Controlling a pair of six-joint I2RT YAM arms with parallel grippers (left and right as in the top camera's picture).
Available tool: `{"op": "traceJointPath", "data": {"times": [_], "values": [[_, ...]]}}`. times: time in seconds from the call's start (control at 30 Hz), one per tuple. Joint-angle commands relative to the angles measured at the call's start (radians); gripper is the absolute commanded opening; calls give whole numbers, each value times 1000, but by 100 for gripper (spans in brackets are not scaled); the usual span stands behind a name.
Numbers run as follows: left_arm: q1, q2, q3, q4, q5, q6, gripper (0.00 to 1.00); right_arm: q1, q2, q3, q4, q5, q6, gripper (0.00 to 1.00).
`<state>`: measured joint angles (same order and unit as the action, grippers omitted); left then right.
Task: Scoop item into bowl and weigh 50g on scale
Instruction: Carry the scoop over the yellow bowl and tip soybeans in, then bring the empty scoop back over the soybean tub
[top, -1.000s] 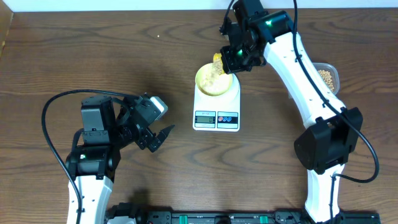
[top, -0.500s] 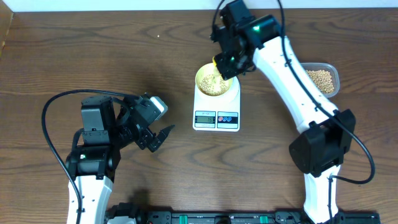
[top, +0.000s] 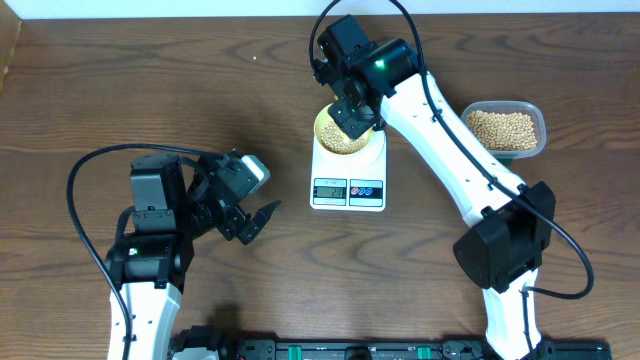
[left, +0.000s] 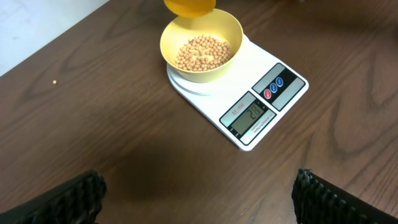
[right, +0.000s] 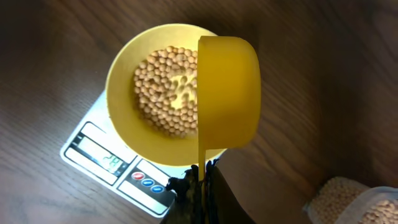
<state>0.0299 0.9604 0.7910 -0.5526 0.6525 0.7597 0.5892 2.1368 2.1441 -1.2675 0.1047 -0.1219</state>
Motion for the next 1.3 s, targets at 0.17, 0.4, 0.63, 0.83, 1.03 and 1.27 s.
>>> {"op": "traceJointPath", "data": {"times": [0.17,0.4,0.63,0.83,1.03,1.27], "values": [[-2,1,-2,0,13,3,98,1,3,23,3,15,-14,1],[-2,1,-2,0,13,3,97,-32,0,38,38,-84,39,1],[-2,1,-2,0,13,3,98,-148,0,138,-2,-243,111,1],[-2,1,-2,0,13,3,98,-292,0,225,-108,-390,129,1],[-2,1,-2,0,13,3,98,-408,0,250,-233,-376,128,1],[-2,1,-2,0,13,3,98,-502,1,249,-349,-225,129,1]]}}
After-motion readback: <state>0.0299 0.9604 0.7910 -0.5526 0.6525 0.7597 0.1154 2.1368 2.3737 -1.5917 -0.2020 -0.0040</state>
